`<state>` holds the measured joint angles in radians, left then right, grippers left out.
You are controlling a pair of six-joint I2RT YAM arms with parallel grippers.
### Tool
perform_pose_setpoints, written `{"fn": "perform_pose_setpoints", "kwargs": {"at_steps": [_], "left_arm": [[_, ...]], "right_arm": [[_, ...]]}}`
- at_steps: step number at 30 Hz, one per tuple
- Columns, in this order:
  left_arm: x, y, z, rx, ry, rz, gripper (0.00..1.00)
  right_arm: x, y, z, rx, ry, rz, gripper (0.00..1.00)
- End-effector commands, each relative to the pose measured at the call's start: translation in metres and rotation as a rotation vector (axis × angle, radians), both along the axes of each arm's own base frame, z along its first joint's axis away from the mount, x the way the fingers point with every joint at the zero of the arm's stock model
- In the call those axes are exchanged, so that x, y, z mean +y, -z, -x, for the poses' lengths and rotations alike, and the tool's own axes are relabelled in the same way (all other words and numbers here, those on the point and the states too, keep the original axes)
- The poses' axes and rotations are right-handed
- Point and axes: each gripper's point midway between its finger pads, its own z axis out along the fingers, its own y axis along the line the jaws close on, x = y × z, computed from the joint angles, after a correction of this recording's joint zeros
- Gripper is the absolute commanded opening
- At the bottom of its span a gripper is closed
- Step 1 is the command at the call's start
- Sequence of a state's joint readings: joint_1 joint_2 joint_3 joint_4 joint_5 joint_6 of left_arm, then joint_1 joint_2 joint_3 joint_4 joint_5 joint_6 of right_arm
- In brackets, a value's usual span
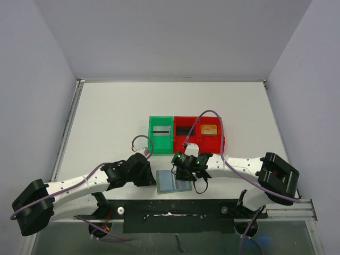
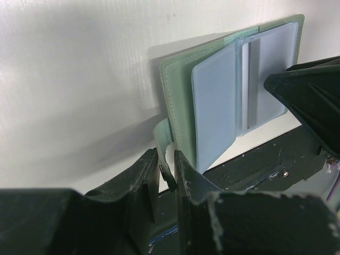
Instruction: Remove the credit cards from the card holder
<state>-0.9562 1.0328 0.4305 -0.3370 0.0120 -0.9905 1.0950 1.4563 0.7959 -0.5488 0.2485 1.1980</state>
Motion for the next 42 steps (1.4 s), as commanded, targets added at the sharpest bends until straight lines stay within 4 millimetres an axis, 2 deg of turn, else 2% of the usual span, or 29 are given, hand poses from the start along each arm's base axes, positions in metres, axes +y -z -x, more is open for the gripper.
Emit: {"fn": "perform_pose_setpoints", "kwargs": {"at_steps": [1, 5, 11, 17, 19, 30, 36, 42], "left_arm": [[-0.012, -0.007, -0.002, -0.02, 0.021, 0.055, 0.16], [-0.012, -0.007, -0.002, -0.02, 0.023, 0.053, 0.16], [-0.012, -0.006, -0.001, -0.017, 0.029, 0.051, 0.14], [-0.013, -0.006, -0.002, -0.016, 0.027, 0.048, 0.14], [-0.013, -0.006, -0.002, -0.014, 0.031, 0.047, 0.14], [-0.018, -0.006, -0.004, -0.016, 0.041, 0.052, 0.14], [-0.02, -0.005, -0.004, -0.014, 0.051, 0.047, 0.14], [-0.018, -0.004, -0.004, -0.011, 0.048, 0.039, 0.14]], "right_arm": [[0.01, 0.0, -0.001, -0.003, -0.009, -0.028, 0.39], [0.007, 0.004, -0.001, 0.012, -0.011, 0.012, 0.43], [0.005, -0.001, -0.003, -0.003, -0.005, 0.039, 0.48], [0.009, -0.034, -0.011, -0.068, -0.028, 0.044, 0.5], [0.007, -0.039, -0.013, -0.083, -0.021, 0.036, 0.52], [0.0, 0.0, -0.002, -0.014, -0.013, 0.081, 0.54], [0.0, 0.005, -0.002, -0.015, -0.018, 0.096, 0.48], [-0.005, 0.001, -0.003, -0.023, -0.008, 0.131, 0.31]]}}
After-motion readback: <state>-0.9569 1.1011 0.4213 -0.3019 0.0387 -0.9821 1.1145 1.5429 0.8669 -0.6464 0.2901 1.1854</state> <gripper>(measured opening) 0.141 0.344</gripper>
